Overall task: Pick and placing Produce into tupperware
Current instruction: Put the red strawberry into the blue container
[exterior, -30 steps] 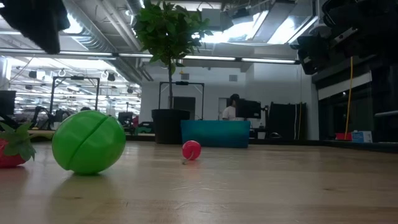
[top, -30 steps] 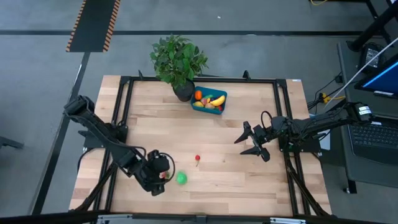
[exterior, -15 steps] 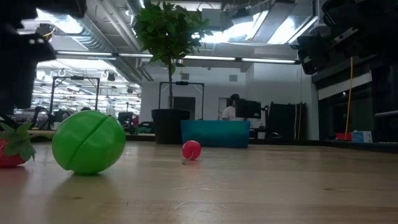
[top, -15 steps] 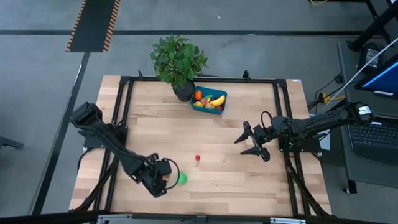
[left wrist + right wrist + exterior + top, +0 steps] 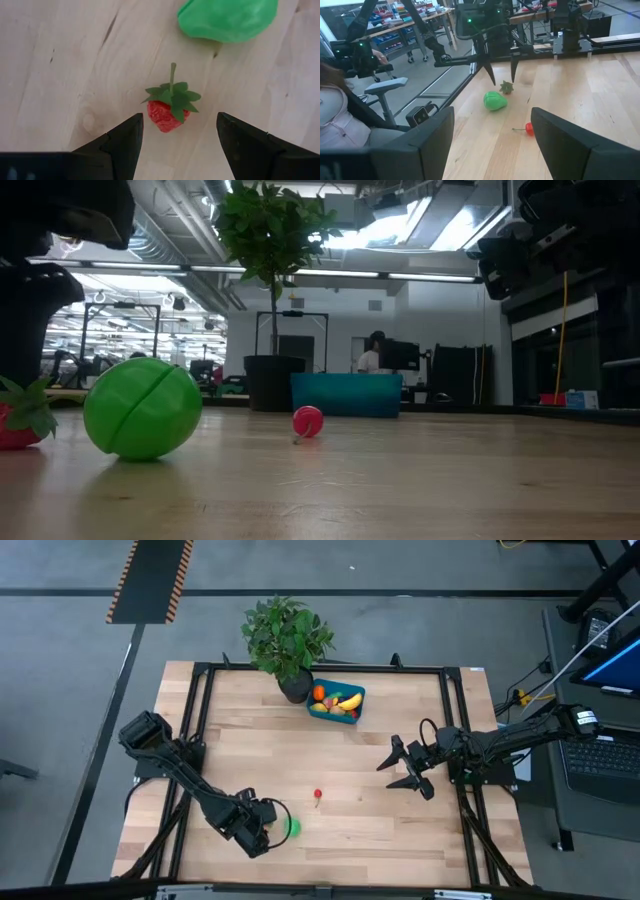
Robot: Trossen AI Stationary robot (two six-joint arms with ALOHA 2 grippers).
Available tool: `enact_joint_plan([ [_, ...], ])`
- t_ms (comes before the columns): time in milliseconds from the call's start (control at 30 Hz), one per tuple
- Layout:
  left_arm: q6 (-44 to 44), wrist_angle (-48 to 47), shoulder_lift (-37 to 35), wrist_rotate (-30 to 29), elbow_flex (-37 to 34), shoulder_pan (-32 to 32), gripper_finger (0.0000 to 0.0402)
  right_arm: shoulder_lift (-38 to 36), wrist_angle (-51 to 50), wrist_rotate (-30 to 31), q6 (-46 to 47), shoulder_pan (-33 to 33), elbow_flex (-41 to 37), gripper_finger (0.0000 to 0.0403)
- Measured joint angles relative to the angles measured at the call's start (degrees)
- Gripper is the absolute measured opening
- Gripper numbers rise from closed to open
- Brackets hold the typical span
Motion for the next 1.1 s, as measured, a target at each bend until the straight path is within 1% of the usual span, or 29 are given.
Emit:
enact_joint_plan([
  [167,0.0,0.06,1.33,-1.29,0.0,0.0,0.0243,0.0,0.0,0.0,0.02,0.01,0.0,0.0266],
  [500,-0.04,0.33,4.95,-1.41,0.01,0.03,0.0243,0.0,0.04,0.0,0.2,0.02,0.0,0.0266],
  [633,-0.11,0.44,5.17,-1.65,0.07,0.15,0.0243,0.0,0.07,0.0,0.2,0.0,0.0,0.0266],
  [800,0.0,1.09,5.28,-4.0,0.02,-0.13,0.0243,0.01,0.08,0.01,0.2,0.01,0.0,0.0266],
  [1100,-1.94,1.35,5.35,-4.11,-0.02,-0.22,0.0242,0.01,0.08,0.0,0.22,0.02,0.0,0.0266],
])
